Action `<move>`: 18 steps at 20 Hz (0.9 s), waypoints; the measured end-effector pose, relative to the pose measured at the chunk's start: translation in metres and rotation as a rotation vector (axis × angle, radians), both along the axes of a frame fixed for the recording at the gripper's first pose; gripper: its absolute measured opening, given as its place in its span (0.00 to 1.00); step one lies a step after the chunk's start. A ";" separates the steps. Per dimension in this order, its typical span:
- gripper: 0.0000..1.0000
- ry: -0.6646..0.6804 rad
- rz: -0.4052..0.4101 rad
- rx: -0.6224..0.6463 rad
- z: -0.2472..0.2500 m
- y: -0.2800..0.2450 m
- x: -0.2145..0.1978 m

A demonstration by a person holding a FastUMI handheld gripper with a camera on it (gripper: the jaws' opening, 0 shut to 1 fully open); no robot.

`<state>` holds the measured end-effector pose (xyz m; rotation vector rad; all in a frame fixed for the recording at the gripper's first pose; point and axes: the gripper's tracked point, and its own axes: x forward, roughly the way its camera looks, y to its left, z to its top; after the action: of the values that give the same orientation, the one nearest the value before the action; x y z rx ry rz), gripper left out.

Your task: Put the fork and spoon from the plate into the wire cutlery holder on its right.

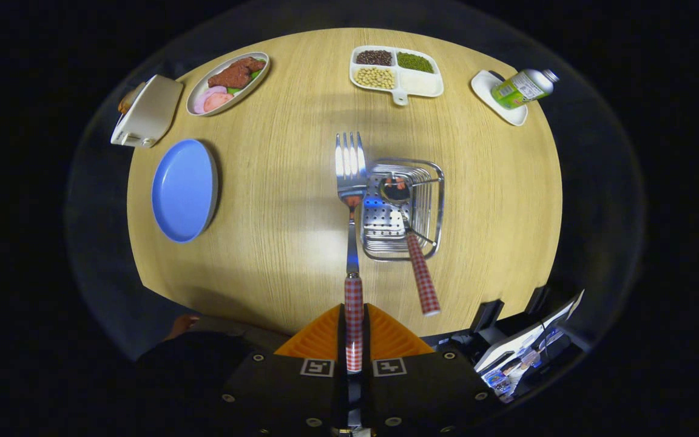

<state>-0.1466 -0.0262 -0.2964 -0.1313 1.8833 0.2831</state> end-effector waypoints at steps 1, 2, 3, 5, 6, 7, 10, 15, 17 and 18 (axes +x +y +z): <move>0.09 0.017 0.012 -0.006 0.000 -0.007 -0.002; 0.09 0.030 0.022 -0.010 -0.001 -0.013 -0.003; 0.09 0.049 0.031 -0.008 -0.001 -0.017 -0.004; 0.09 0.088 0.048 -0.002 -0.002 -0.021 -0.007; 0.08 0.112 0.059 0.000 -0.003 -0.023 -0.008; 0.09 0.132 0.064 0.000 -0.003 -0.024 -0.008; 0.10 0.187 0.076 0.001 -0.003 -0.028 -0.009; 0.10 0.284 0.112 0.007 -0.001 -0.031 -0.007; 0.10 0.321 0.109 0.016 -0.002 -0.027 -0.004; 0.10 0.333 0.105 0.016 -0.002 -0.026 -0.004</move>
<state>-0.1508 -0.0519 -0.2979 -0.1818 2.2068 0.4120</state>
